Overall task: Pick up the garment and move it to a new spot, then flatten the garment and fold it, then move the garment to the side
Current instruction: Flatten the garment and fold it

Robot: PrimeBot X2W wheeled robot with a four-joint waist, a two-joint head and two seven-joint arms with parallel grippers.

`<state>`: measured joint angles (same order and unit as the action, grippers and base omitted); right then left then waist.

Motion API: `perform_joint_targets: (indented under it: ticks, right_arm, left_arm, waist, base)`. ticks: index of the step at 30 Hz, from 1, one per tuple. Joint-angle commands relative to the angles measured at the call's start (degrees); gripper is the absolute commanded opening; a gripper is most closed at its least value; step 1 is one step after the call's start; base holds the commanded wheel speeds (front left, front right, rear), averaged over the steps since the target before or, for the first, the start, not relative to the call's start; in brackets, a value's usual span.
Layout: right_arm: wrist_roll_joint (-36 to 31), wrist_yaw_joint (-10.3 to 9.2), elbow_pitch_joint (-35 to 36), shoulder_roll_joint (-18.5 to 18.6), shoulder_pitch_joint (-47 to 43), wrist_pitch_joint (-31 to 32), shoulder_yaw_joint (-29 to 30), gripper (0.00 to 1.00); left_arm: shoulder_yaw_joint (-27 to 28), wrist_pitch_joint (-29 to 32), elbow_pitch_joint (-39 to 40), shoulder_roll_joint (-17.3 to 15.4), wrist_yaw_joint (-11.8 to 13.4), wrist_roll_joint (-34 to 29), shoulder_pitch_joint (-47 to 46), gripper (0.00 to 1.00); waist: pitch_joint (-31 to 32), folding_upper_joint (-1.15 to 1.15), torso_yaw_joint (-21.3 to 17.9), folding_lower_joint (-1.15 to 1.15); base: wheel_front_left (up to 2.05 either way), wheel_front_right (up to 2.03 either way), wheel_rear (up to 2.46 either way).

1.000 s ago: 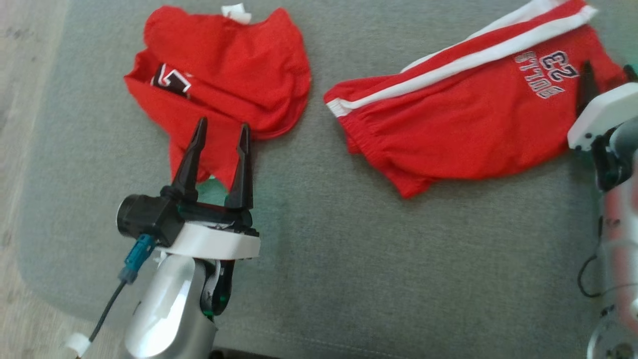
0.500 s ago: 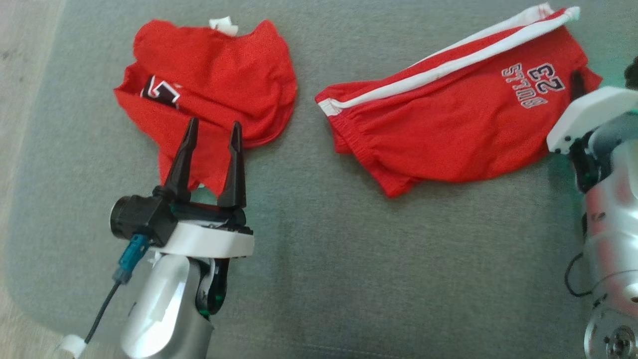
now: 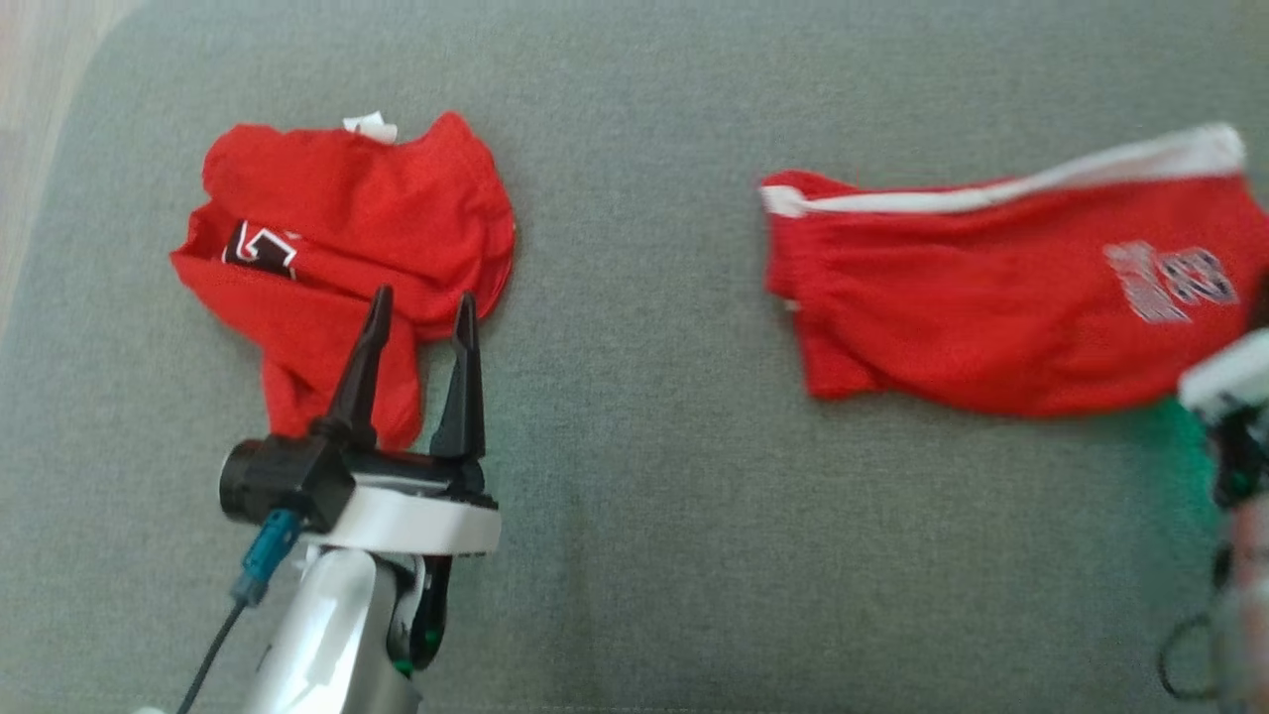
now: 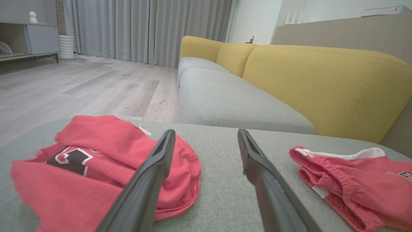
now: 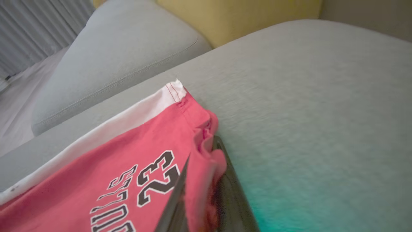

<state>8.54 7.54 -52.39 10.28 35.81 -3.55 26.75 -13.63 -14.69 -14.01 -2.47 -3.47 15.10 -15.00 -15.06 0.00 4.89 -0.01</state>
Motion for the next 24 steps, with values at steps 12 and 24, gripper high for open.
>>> perform_joint_targets:
  ticks: [12, 24]
  right_arm:
    - [4.42, -0.05, 13.41, -0.95, -8.31, 1.42, 3.14, 0.0]
    - [10.78, -0.05, 23.13, -6.13, -10.07, 4.68, -12.78, 0.0]
  left_arm:
    - [2.3, -0.3, 1.54, -0.41, 0.08, -1.13, 2.58, 1.0]
    - [1.74, -0.3, -0.86, -0.41, -0.02, -1.6, 4.54, 1.0]
  waist:
    - [2.37, 0.0, -0.47, 0.01]
    - [8.28, 0.0, 1.88, 0.01]
  base:
    - [0.0, 0.0, 0.0]
    - [0.0, 0.0, 0.0]
